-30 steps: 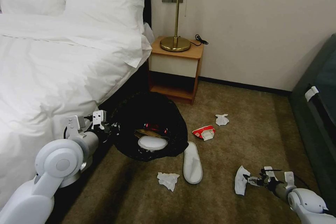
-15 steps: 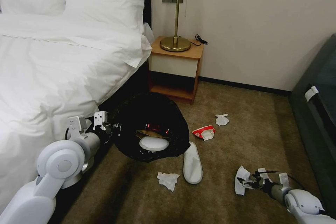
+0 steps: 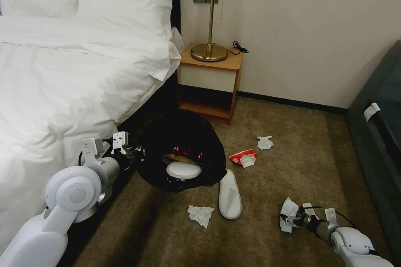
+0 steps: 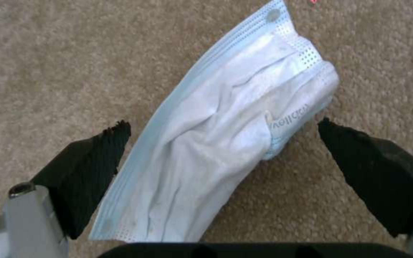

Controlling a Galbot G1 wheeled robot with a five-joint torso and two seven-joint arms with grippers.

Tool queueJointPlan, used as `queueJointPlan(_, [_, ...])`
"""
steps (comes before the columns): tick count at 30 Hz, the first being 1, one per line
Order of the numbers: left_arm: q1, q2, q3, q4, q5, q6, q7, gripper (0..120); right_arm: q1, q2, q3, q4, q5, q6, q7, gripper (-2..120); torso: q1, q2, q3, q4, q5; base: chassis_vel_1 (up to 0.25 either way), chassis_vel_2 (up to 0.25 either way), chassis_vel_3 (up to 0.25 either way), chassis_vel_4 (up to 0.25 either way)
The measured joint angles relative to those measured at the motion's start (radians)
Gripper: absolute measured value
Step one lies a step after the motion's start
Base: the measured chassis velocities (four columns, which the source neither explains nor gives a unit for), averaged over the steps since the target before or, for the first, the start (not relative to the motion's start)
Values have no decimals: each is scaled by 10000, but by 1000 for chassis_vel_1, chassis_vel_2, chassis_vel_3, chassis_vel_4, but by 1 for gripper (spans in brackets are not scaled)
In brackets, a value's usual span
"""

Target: Pick up the trash bin, then pick up the garbage on the floor and place it into the trash bin.

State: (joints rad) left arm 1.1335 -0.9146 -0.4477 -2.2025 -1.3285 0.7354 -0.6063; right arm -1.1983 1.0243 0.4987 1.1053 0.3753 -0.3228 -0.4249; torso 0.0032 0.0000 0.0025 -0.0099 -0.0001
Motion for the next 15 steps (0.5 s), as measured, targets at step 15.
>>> queueJointPlan(15, [-96,16,52,98,1,0,54,0,183,240,18,-535,-177,192,46,100,0,0,0,0,1,0,0,0,0])
